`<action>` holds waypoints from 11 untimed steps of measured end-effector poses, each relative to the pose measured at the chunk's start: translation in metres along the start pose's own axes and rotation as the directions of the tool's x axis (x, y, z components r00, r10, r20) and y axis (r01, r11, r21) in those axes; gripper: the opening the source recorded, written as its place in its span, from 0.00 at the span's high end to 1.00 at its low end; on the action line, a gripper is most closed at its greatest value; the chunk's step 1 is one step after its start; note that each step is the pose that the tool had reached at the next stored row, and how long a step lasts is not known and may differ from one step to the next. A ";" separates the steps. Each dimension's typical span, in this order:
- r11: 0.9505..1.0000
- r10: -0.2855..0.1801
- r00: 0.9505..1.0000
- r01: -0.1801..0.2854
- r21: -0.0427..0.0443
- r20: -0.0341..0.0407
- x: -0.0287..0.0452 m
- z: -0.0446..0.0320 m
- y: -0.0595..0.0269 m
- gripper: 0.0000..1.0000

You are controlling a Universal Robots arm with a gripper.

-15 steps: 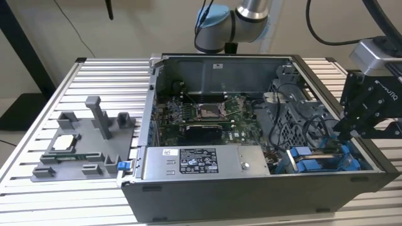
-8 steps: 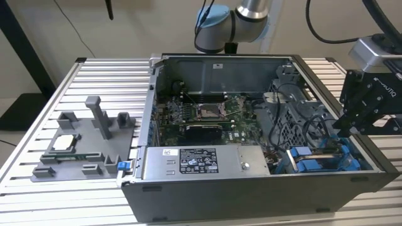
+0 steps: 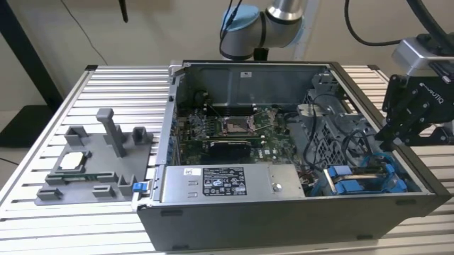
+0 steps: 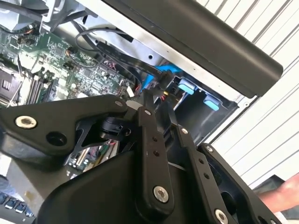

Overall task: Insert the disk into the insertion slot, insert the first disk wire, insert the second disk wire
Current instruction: 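Insert the first disk wire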

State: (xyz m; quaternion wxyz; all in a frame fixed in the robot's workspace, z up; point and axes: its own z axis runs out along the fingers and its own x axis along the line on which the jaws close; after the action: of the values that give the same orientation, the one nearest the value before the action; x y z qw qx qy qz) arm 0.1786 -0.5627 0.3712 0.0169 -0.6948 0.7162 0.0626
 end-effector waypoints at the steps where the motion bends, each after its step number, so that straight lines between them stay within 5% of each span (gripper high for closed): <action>1: 1.000 0.000 1.000 0.000 0.000 0.000 -0.0008 0.0001 -0.0008 0.00; 11: 1.000 0.000 1.000 0.000 0.000 0.001 0.0003 0.0023 -0.0117 0.00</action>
State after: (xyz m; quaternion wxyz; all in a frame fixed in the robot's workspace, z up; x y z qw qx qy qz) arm 0.1900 -0.5631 0.3681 0.0174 -0.6948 0.7162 0.0631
